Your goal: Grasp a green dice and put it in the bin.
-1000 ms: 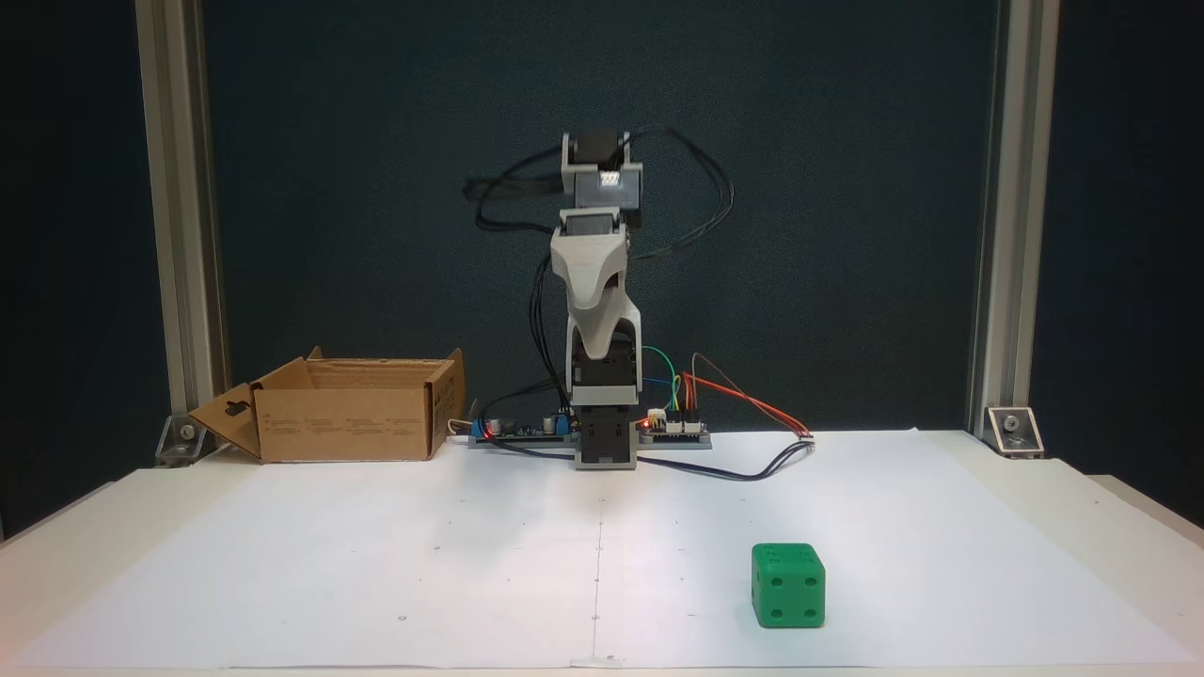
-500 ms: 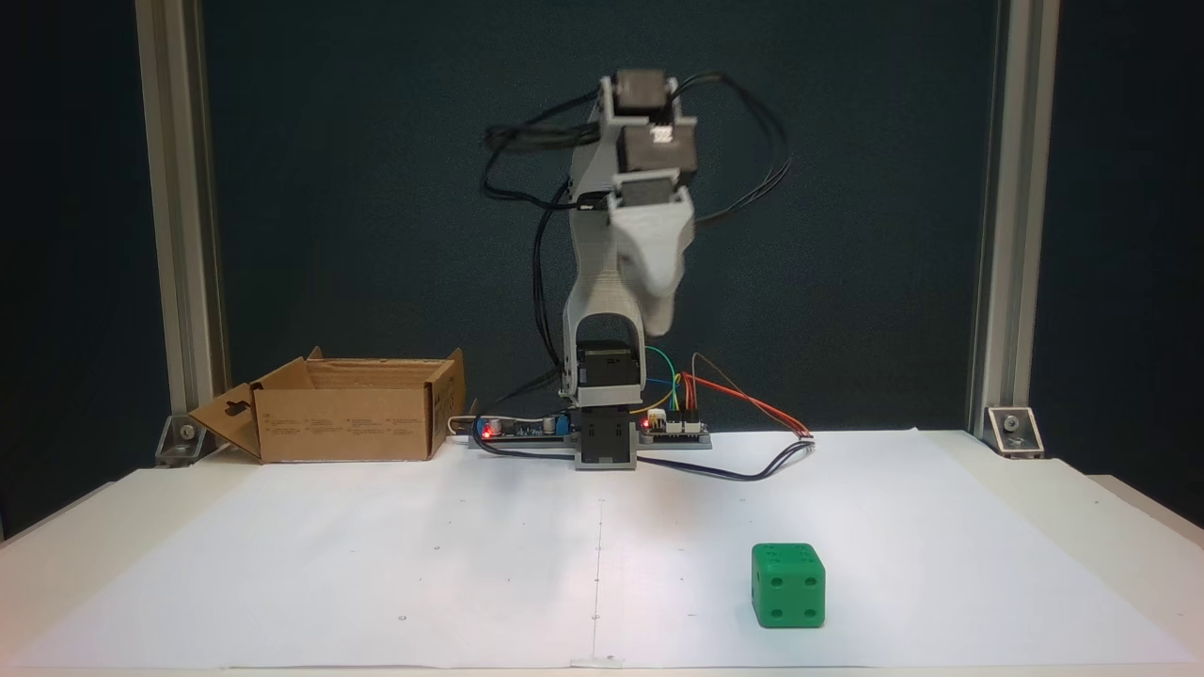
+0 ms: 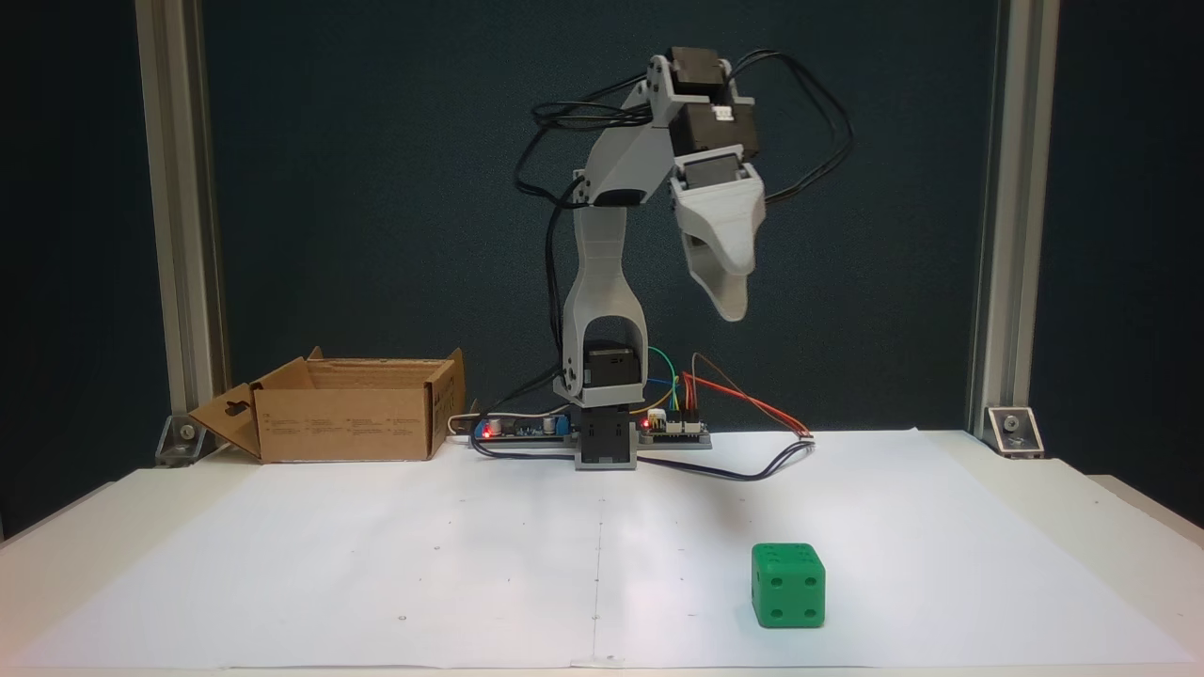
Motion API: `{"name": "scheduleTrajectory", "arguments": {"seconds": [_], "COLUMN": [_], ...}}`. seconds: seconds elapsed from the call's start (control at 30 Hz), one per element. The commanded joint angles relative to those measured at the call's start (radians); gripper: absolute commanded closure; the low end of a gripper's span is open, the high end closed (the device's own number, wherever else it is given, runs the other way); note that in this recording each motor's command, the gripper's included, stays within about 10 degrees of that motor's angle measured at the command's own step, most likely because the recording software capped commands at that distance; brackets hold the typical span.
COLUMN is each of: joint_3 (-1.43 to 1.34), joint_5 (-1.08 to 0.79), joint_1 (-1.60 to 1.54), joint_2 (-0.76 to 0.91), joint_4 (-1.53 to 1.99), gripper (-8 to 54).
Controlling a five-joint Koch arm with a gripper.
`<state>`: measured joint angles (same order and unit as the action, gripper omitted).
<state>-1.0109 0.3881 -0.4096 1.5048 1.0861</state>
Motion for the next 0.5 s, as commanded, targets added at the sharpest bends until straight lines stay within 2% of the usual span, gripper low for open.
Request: {"name": "scheduleTrajectory", "arguments": {"seconds": [0.0, 0.3, 0.47], "joint_3": [0.083, 0.224, 0.301], "joint_5": [0.061, 0.095, 0.118], "joint_1": [-0.009, -0.011, -0.021], "joint_2": [-0.040, -0.278, -0.357], "joint_4": [0.005, 0.051, 0.061], "gripper": [3.2, 2.8, 2.6]}}
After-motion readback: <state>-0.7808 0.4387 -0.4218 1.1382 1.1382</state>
